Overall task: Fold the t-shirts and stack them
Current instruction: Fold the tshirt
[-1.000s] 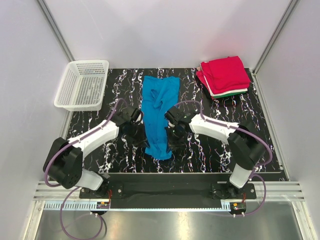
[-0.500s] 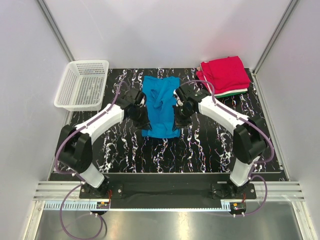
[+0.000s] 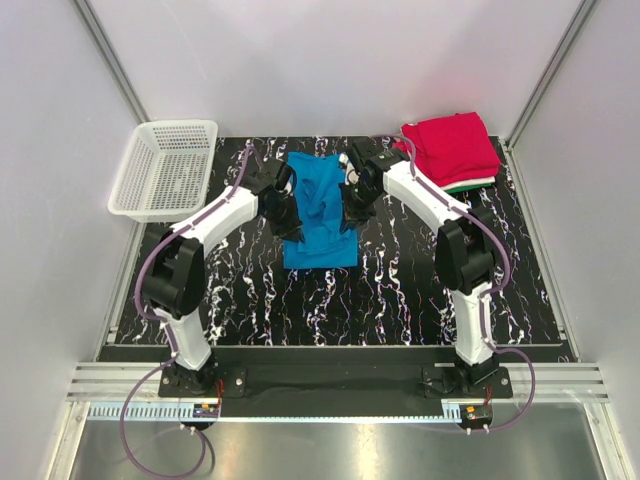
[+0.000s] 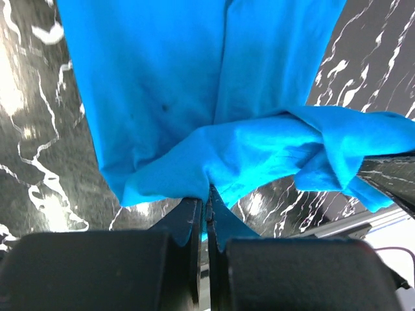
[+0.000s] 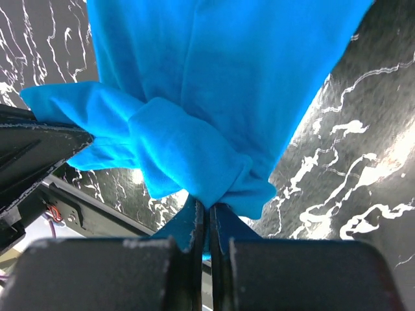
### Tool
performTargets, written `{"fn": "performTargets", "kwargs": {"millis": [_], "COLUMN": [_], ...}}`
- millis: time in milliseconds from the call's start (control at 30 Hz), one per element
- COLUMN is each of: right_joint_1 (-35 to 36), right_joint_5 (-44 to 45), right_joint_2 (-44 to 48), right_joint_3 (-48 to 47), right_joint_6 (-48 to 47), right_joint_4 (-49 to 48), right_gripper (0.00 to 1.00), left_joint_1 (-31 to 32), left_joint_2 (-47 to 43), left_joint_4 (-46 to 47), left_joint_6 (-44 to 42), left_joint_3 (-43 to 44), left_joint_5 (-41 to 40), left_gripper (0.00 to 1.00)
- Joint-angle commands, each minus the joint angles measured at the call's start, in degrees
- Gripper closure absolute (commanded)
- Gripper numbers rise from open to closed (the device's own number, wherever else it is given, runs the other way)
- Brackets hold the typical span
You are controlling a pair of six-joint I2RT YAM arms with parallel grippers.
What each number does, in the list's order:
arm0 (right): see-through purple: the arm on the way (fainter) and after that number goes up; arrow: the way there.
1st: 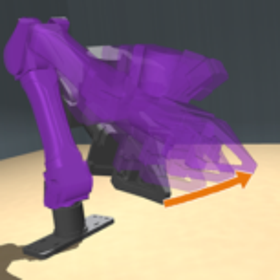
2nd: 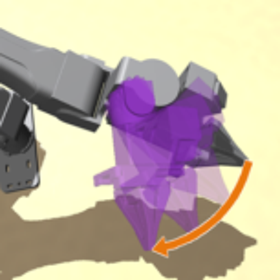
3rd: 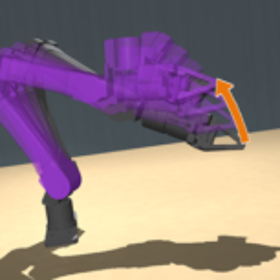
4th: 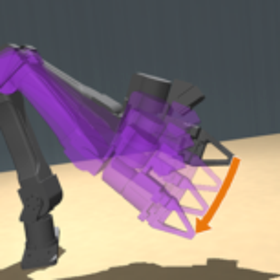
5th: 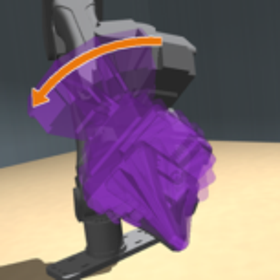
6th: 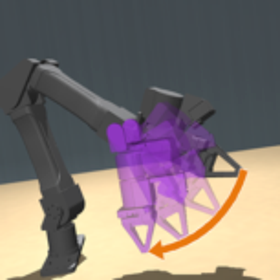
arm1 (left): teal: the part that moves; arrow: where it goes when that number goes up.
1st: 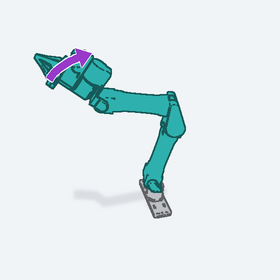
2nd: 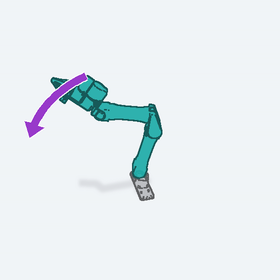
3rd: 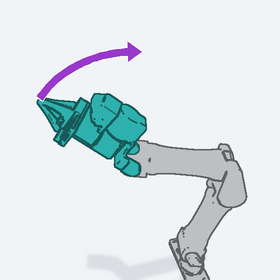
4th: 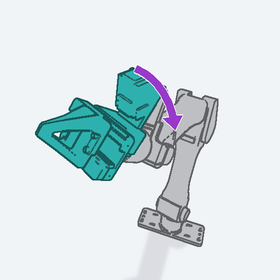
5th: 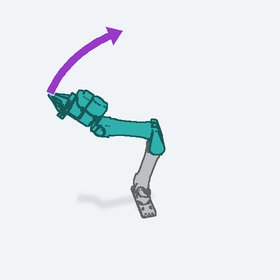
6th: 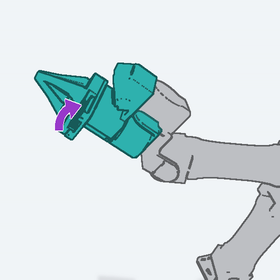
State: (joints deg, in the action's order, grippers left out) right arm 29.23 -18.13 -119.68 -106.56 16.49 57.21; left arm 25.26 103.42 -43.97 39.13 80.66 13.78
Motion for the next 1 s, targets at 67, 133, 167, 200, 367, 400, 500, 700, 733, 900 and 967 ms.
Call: {"fn": "performTargets", "kwargs": {"millis": [67, 133, 167, 200, 367, 400, 500, 700, 733, 900, 967], "right_joint_1": [-1.11, -1.55, -1.64, -1.90, -3.57, -3.74, -4.54, -4.98, -4.89, -4.97, -4.97], "right_joint_5": [-2.17, -2.26, -2.35, -2.26, -2.52, -2.78, -3.40, -4.63, -4.98, -6.57, -6.65], "right_joint_2": [-4.33, -5.99, -6.53, -7.14, -10.13, -10.83, -12.41, -15.49, -15.85, -18.30, -18.66], "right_joint_3": [-8.65, -10.06, -11.46, -12.17, -16.21, -16.57, -17.89, -21.14, -22.01, -24.13, -25.09], "right_joint_6": [-2.43, -2.34, -2.51, -2.43, -2.34, -2.25, -2.08, -1.64, -1.55, -0.85, -0.76], "right_joint_4": [3.61, 4.31, 4.49, 4.92, 5.54, 5.54, 5.54, 5.46, 5.37, 5.19, 5.10], "right_gripper": [1.00, 1.00, 1.00, 1.00, 1.00, 1.00, 1.00, 1.00, 1.00, 1.00, 1.00], "left_joint_1": [-1.52, -1.88, -2.31, -2.40, -3.37, -3.54, -3.90, -4.34, -4.42, -4.51, -4.69], "left_joint_2": [3.01, 4.24, 5.56, 6.18, 10.65, 11.27, 13.12, 14.80, 14.97, 14.97, 14.97], "left_joint_4": [-0.42, -0.59, -0.68, -0.68, -1.65, -2.00, -2.53, -2.70, -2.70, -2.71, -2.79], "left_joint_6": [-1.52, -1.78, -1.69, -2.04, -3.27, -3.36, -3.63, -3.63, -3.71, -3.71, -3.80], "left_joint_3": [6.60, 7.84, 9.15, 9.86, 15.04, 15.75, 17.95, 19.18, 19.18, 18.83, 18.92], "left_joint_5": [-1.65, -1.74, -1.65, -1.65, -1.56, -1.56, -1.56, -2.00, -1.74, -2.09, -2.44], "left_gripper": [1.00, 1.00, 1.00, 1.00, 1.00, 1.00, 1.00, 1.00, 1.00, 1.00, 1.00]}}
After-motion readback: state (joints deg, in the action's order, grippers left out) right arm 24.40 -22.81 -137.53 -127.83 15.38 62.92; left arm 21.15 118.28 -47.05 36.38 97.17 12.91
